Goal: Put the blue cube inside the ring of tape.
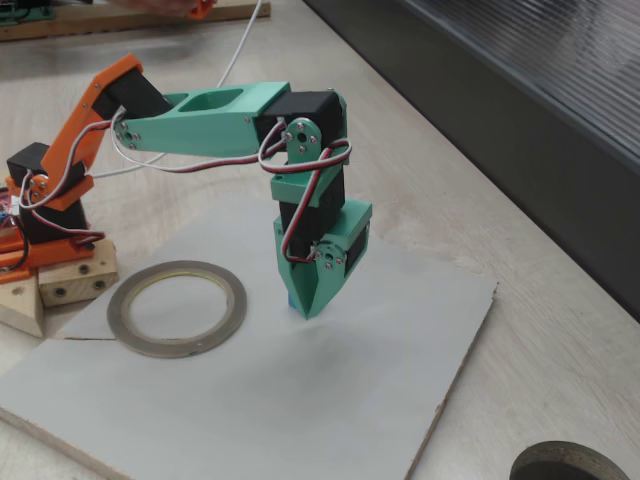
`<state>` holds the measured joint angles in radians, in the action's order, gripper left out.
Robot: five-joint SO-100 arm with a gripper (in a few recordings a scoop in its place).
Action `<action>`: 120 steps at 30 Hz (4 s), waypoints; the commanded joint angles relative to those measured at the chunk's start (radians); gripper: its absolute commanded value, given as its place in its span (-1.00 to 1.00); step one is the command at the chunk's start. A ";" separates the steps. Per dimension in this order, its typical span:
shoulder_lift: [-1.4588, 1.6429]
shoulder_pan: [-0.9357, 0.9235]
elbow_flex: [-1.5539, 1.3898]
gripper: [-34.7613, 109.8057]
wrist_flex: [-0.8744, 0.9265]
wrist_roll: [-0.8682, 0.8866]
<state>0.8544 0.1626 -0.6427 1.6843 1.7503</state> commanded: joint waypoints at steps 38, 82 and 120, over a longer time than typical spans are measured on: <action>0.060 0.003 0.014 0.04 0.262 0.015; 0.058 0.138 0.000 0.04 0.328 0.015; 0.055 0.137 -0.002 0.05 0.330 0.015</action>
<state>0.8544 0.2884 -0.6427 1.9896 1.7595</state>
